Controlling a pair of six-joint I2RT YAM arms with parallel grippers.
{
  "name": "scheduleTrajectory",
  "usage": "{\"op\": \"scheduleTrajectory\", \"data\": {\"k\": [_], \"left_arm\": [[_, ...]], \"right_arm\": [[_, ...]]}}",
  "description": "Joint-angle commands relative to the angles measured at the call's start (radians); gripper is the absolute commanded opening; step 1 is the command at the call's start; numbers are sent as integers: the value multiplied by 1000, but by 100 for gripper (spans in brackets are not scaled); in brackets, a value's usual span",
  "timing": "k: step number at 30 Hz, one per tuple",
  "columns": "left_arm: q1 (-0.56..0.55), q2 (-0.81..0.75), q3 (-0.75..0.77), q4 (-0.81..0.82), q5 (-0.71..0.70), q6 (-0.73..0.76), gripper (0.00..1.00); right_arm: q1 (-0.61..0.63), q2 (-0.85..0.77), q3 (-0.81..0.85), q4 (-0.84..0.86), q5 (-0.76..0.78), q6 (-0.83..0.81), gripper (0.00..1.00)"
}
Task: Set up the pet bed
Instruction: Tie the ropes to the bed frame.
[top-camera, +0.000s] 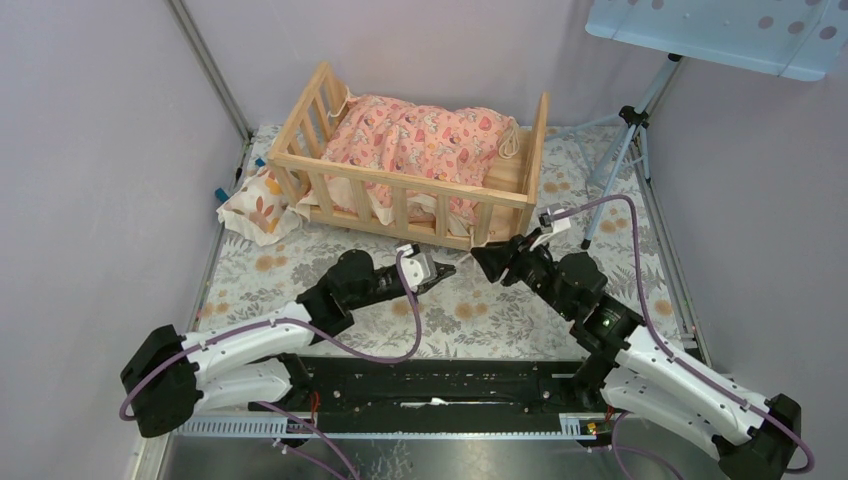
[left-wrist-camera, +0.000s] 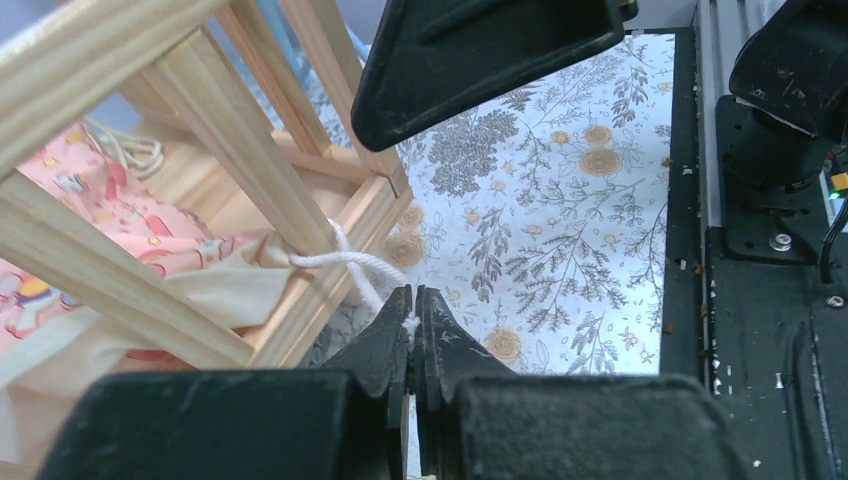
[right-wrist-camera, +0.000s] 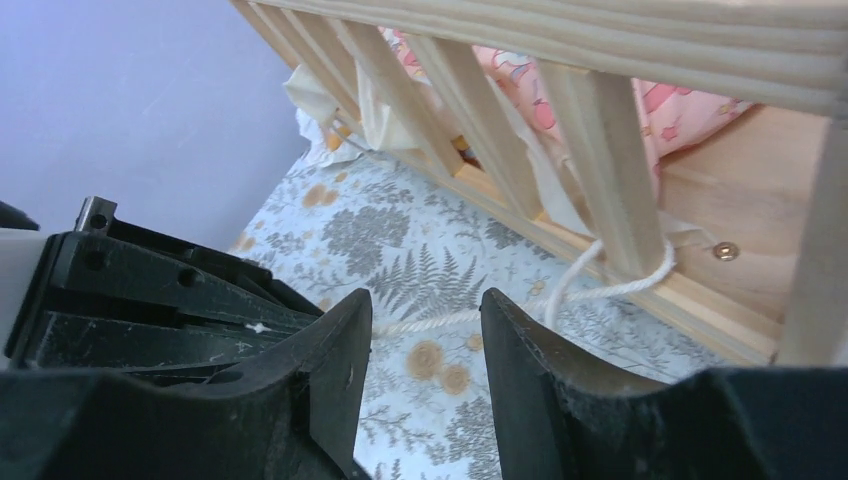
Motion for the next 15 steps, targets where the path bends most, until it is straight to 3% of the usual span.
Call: {"op": "scheduleTrajectory", "data": {"k": [1,5,9,12,15], "left_arm": [[1,-41,-24,108,60,148,0],[1,-38,-7,101,70,130,0],[0,-23,2,97,78,115,0],[1,-11,10,87,75,117,0],[1,11,35,46,53,132,0]], "right_arm": [[-1,31,68,-39,-95,99,52],[-1,34,33,9,-174,-91,52],[-1,-38,-103,217,-193,-287,58],[0,-26,-42,165,-141,-240,61],[0,50,111,-20,-116,-105,57]]}}
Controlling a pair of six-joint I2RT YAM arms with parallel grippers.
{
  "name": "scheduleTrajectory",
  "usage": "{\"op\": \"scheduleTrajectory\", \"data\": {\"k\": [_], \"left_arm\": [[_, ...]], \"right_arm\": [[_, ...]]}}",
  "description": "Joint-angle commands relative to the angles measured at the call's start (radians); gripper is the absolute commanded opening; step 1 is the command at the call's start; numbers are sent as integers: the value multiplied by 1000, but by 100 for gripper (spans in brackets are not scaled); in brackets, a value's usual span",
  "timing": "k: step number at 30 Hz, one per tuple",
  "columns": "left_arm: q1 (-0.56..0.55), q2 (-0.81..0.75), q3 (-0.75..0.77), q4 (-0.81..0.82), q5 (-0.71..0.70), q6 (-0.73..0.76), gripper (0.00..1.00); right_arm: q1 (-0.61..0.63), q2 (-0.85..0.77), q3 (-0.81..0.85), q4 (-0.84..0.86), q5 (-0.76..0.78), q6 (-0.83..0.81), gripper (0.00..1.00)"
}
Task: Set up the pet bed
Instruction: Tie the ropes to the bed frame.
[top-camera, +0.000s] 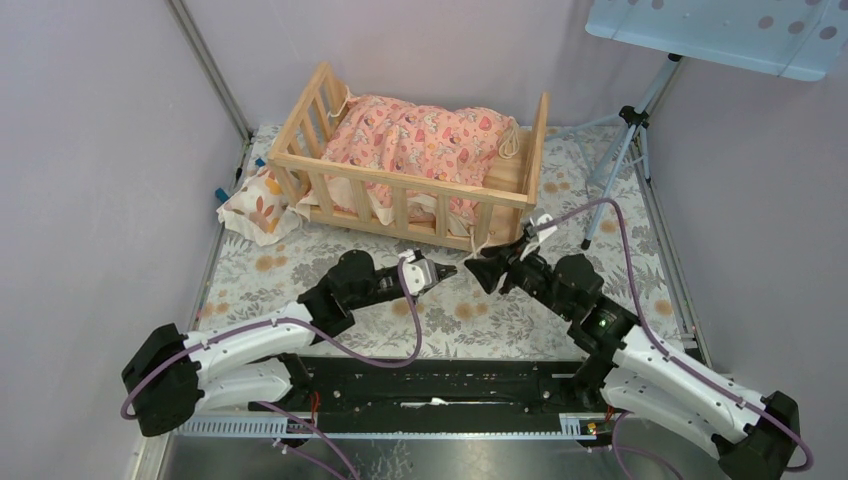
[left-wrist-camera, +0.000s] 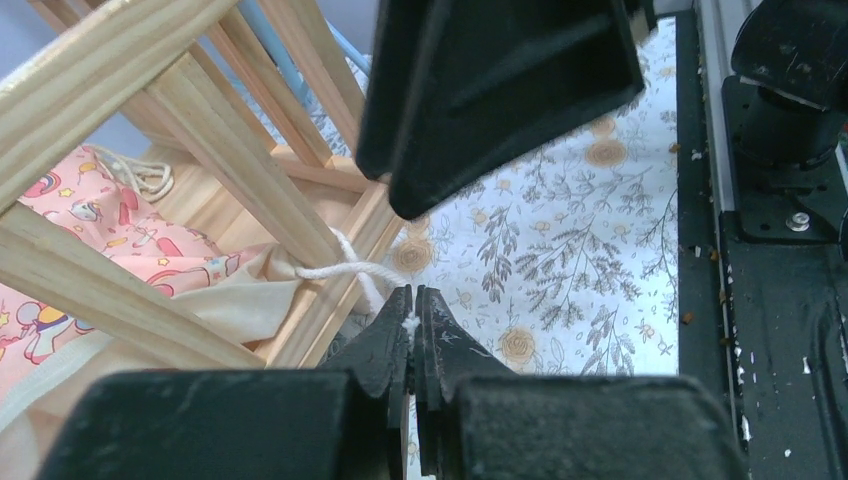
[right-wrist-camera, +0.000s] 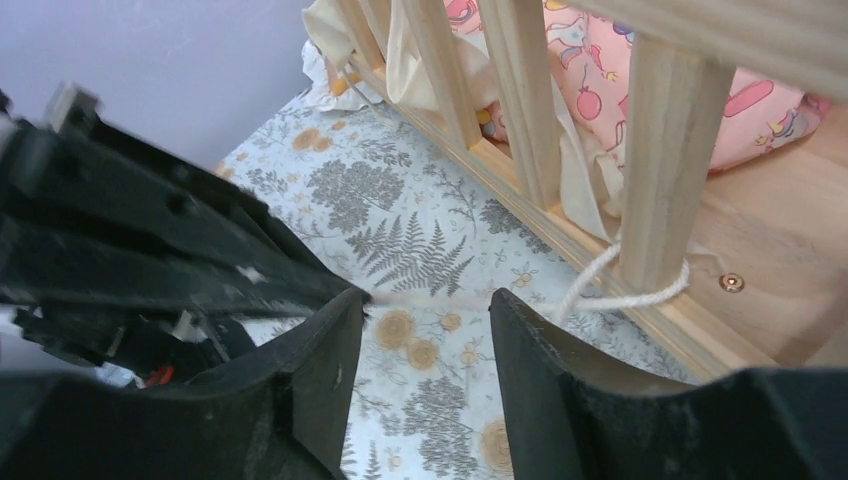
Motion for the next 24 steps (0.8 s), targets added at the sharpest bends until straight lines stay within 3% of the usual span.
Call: {"op": "scheduleTrajectory", "data": {"k": [1,7,11,16,20,24], "left_arm": [[1,27,60,-5,9,40,0],[-1,40,81,-34,-41,60,0],[1,51,122,-34,-221,-155,0],[1,55,190,-159,-514,-541,0],[1,88,269,-335,-540,-742,0],[1,108,294,-364,-447,-858,0]], "right_arm": [[-1,81,224,-137,25,115,54],[0,156,319,-279,-72,229,53],[-1,113,215,-200,-3,43,66],[-1,-28,-48,179,-88,-284,72],[-1,-43,-141,309,-204,-479,72],[0,24,-127,328,-214,-570,74]]}}
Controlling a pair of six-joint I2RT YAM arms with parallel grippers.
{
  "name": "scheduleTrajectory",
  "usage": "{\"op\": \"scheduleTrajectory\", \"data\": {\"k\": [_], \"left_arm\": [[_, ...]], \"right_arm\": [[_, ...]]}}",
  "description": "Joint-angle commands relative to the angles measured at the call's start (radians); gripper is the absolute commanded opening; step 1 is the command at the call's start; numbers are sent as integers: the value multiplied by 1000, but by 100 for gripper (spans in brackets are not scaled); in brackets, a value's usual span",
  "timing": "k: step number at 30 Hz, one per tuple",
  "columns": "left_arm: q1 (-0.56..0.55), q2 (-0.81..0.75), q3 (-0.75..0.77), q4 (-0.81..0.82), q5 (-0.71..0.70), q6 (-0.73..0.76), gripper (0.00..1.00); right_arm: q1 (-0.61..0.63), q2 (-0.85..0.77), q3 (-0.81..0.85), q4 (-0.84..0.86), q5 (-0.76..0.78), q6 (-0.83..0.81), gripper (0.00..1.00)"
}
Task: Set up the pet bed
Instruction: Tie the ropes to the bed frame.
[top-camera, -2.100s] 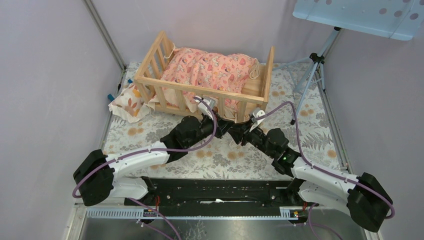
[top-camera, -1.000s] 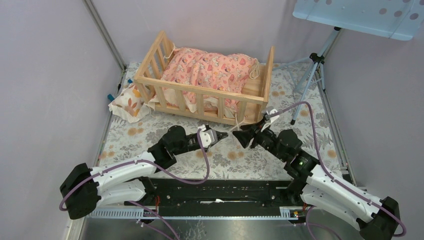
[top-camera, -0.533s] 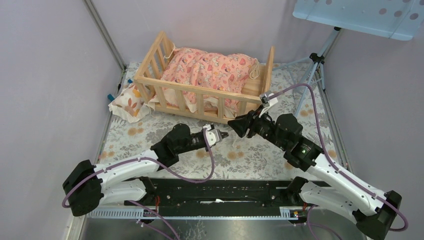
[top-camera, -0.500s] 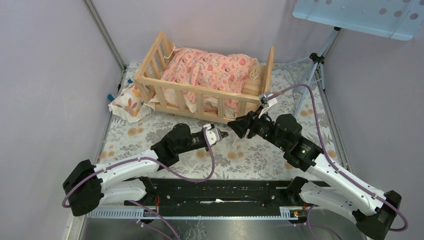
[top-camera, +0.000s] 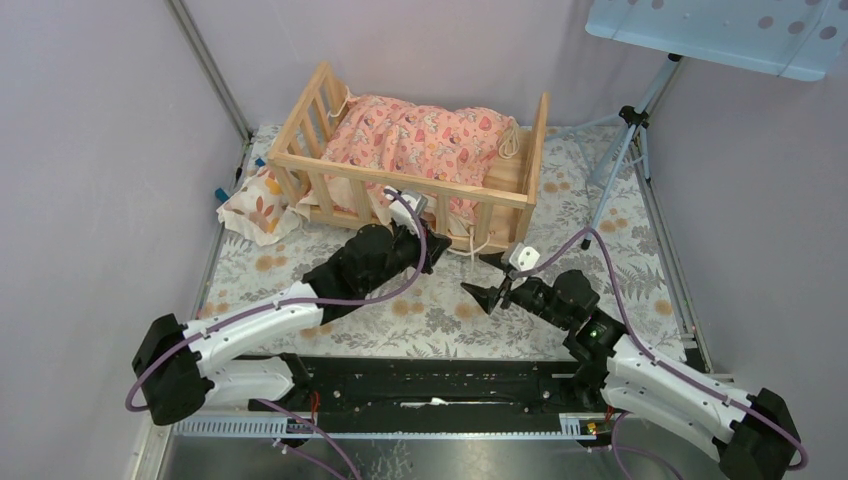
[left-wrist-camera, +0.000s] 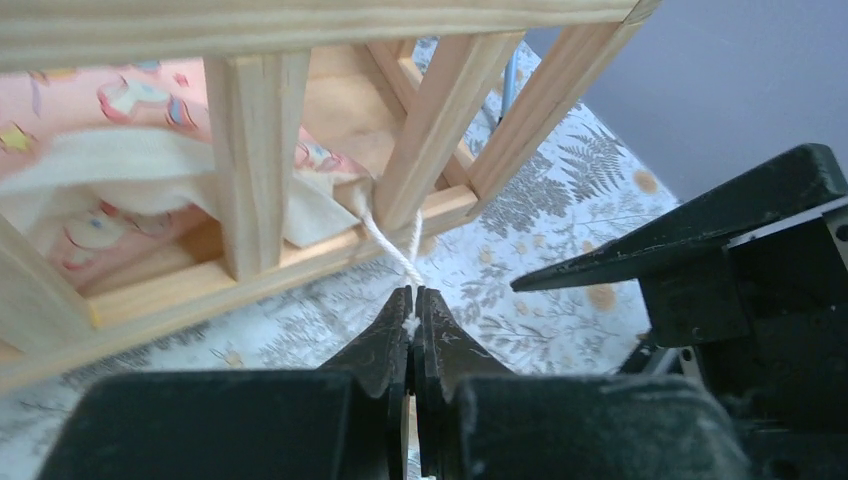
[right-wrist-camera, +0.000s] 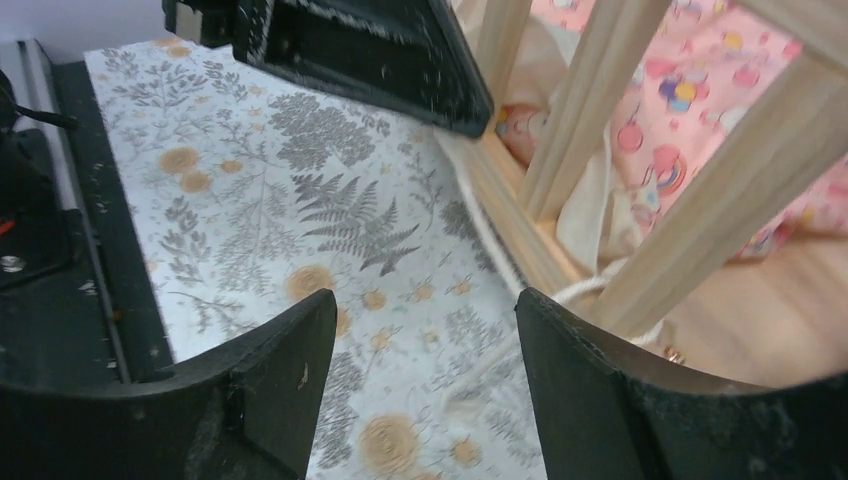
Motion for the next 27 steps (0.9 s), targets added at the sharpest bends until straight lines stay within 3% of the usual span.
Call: {"op": "scheduleTrajectory", "data": {"k": [1,5,13,20,23,27], "left_arm": [[0,23,58,-80,27,-243,0],[1,33,72,-91,71,-305,0],[3,26,77,-92,81,-371,0],[10,18,76,-82,100,-408,0],[23,-2,55,-62,84,-449,0],[43,-41,-3,-17,52,-546,0]], "right_arm": [[0,54,23,186,-55,-206,74],[0,126,20,275,-39,-251,71],[0,272,92,263,-90,-316,66],[0,369,112,299,-69,-329,54],[0,394,133,276,-86,-333,40],[0,404,189,163,-101,-333,2]]}}
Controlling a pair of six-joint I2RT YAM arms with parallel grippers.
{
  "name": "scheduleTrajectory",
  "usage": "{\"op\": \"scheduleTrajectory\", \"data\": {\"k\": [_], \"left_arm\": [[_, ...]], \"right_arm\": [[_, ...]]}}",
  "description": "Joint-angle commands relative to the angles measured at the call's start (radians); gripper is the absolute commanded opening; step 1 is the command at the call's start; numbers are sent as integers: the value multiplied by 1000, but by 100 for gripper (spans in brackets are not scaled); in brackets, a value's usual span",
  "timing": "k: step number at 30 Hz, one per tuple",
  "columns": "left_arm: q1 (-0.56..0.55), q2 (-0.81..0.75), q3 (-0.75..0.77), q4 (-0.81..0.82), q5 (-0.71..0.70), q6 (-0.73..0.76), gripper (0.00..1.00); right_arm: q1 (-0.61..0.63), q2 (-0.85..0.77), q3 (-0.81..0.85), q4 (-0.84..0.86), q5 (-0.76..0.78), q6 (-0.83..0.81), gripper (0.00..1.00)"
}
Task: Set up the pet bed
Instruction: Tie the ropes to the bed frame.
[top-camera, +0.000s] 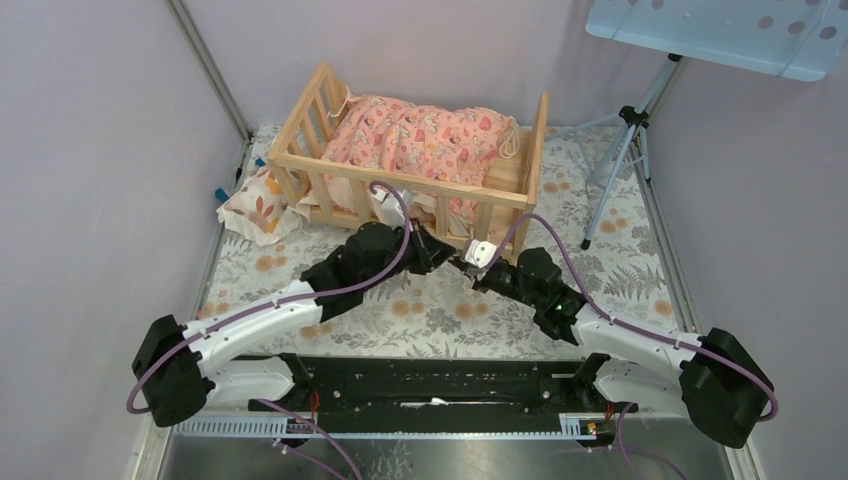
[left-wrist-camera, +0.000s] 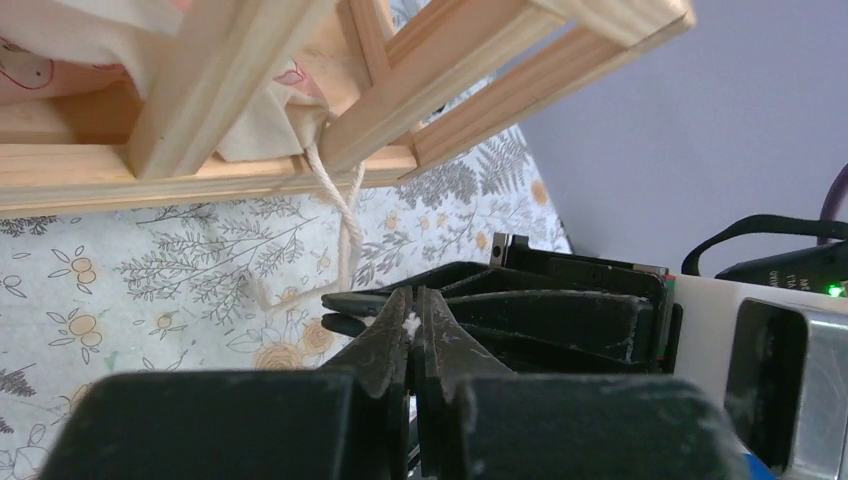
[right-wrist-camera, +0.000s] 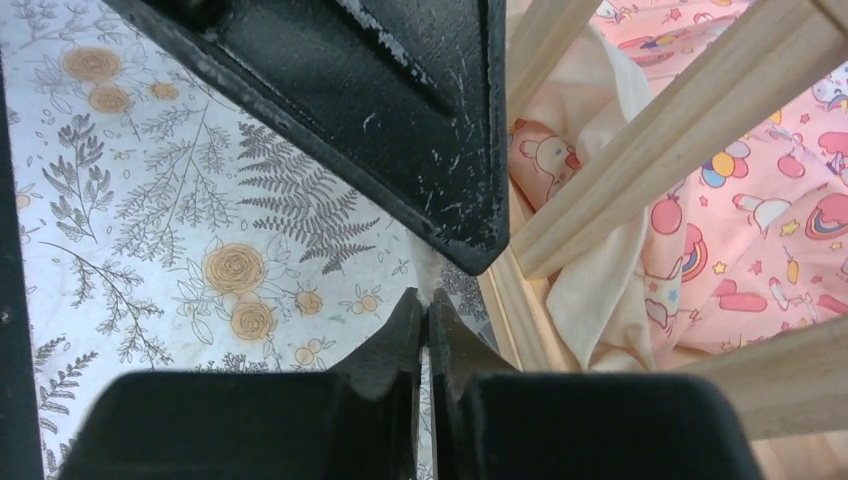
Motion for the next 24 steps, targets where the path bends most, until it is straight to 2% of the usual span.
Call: {"op": "scheduleTrajectory", "data": {"k": [1,3,4,5,7,9,12,17,24], "left_arm": [[23,-72,-45,113,-38,-129,0],[28,-87,-80,139,-64,-175,2],[30,-93,-96,150,-75,-198,9],[30,-99,-108,156,-90,-217,22],[29,-108,-123,147,-108,-256,66],[30,-114,-126,135,-111,-279,82],[30,-132,-132,127,-120,-299,87],[30,-169,-131,88,-141,-329,88],[28,-221,-101,-42,-169,-383,86]], "right_arm": [[0,3,98,-72,-34,-5,0],[0,3,127,-132,-41,3,0],[0,1,143,-162,-45,15,0],[0,-2,155,-183,-44,34,0],[0,-4,179,-211,-34,82,0],[0,2,209,-242,-8,137,0],[0,25,280,-336,50,223,0],[0,75,386,-467,112,311,0],[0,101,426,-508,176,384,0]]}}
